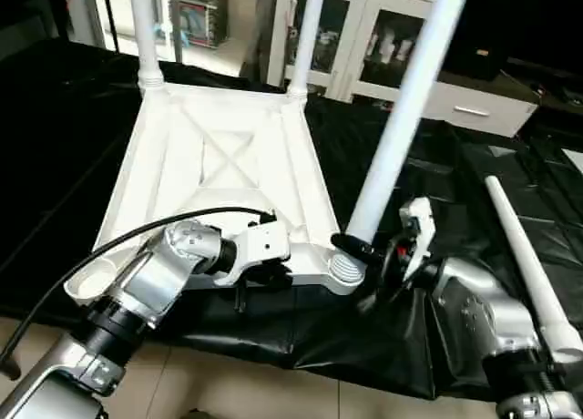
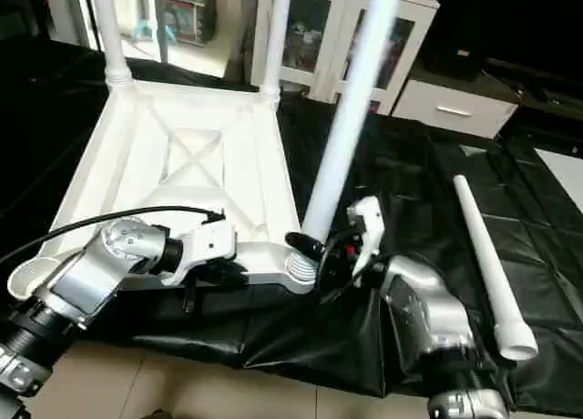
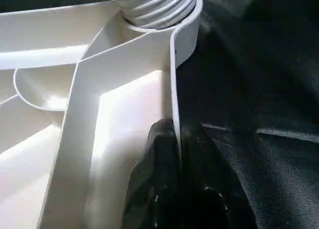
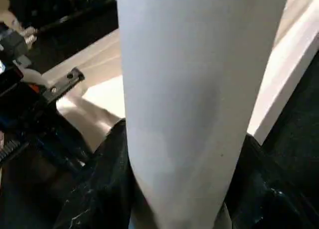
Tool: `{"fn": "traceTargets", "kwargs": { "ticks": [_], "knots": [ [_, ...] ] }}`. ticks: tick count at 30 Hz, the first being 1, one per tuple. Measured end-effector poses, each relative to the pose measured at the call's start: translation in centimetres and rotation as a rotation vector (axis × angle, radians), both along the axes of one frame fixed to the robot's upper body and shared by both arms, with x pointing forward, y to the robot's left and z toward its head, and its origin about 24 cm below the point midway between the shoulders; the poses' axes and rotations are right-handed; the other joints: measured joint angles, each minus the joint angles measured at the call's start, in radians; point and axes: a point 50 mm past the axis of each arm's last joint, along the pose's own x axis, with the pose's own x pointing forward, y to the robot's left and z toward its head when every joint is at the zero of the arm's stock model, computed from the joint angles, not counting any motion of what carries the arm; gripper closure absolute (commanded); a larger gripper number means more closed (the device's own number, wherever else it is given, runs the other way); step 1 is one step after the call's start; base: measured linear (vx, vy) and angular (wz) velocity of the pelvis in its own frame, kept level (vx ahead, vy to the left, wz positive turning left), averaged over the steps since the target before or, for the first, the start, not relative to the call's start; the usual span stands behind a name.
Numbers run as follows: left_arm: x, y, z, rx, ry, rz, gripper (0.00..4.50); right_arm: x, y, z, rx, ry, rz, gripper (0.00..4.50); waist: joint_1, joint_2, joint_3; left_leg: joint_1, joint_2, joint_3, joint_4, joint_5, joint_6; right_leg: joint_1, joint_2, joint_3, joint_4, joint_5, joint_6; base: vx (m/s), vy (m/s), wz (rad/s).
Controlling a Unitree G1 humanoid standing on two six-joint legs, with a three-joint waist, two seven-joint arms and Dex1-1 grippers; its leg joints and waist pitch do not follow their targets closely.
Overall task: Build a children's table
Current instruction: Pick table leg
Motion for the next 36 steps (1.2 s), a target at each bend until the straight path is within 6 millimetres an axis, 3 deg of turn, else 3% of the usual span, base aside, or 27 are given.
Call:
{"fn": "traceTargets", "kwargs": {
  "ticks": [17,28,36],
  "knots": [
    [0.2,0.0,-0.1,-0.001,0.006,0.014,4.50,-2.1,0.7,-0.7,-0.064,-0.177,-0.134,2.59,0.000,0.002,0.001,-0.001,0.000,0.000,-0.001,0.000,0.000,0.001,-0.001,0.000,-0.003,-0.002,0.003,0.000,0.000,0.00],
    [0.3,0.0,-0.2,0.000,0.011,0.022,4.50,-2.5,0.9,-1.0,-0.096,-0.186,-0.154,2.59,-0.001,0.002,0.001,0.000,0.000,0.000,-0.003,0.000,0.000,0.003,-0.001,0.000,-0.007,-0.004,0.006,0.000,0.000,0.00],
    [0.3,0.1,-0.5,0.010,0.025,0.026,4.50,-2.3,1.2,-1.0,-0.150,-0.155,-0.099,2.59,-0.004,0.001,0.000,0.012,-0.001,0.000,-0.009,0.000,0.000,0.014,0.000,-0.002,-0.017,-0.004,0.007,0.000,0.000,0.00]
  ]
}}
